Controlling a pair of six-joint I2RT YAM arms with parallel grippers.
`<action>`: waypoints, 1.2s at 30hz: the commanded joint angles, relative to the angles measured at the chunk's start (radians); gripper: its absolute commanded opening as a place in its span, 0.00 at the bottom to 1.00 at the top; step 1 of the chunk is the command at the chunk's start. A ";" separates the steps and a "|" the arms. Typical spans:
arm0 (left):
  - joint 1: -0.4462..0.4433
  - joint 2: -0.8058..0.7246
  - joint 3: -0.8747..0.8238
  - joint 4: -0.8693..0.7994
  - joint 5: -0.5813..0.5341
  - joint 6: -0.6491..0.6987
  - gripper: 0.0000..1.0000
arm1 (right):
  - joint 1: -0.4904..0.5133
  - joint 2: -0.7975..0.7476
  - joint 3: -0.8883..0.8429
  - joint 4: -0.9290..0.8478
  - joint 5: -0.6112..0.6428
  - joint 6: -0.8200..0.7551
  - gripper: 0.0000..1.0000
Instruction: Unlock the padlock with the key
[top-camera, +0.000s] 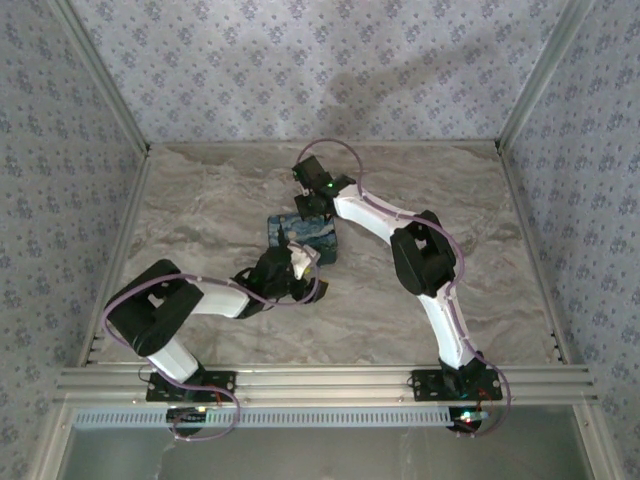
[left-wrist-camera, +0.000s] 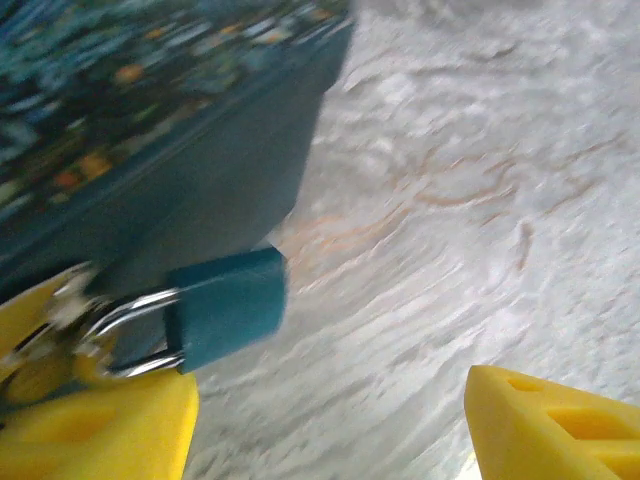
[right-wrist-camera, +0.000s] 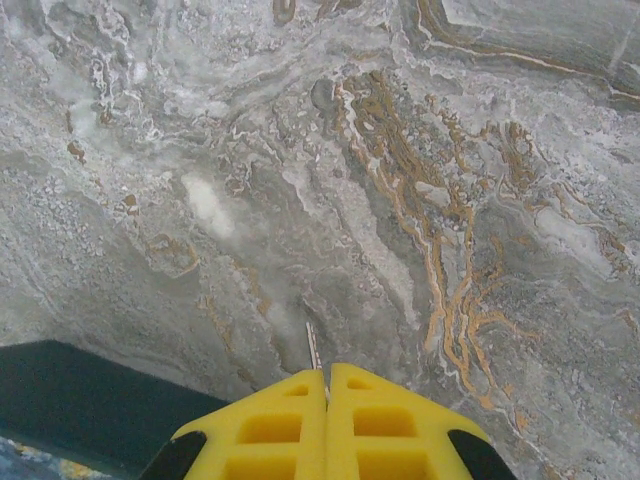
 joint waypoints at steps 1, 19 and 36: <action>0.016 0.017 0.054 0.143 0.043 -0.024 0.72 | 0.029 0.029 -0.065 -0.111 -0.076 -0.002 0.00; 0.126 0.075 0.002 0.296 0.047 -0.339 0.77 | 0.011 -0.004 -0.144 -0.053 -0.099 0.003 0.00; 0.219 -0.028 -0.033 0.163 0.089 -0.421 0.80 | 0.006 -0.023 -0.178 -0.014 -0.104 0.012 0.00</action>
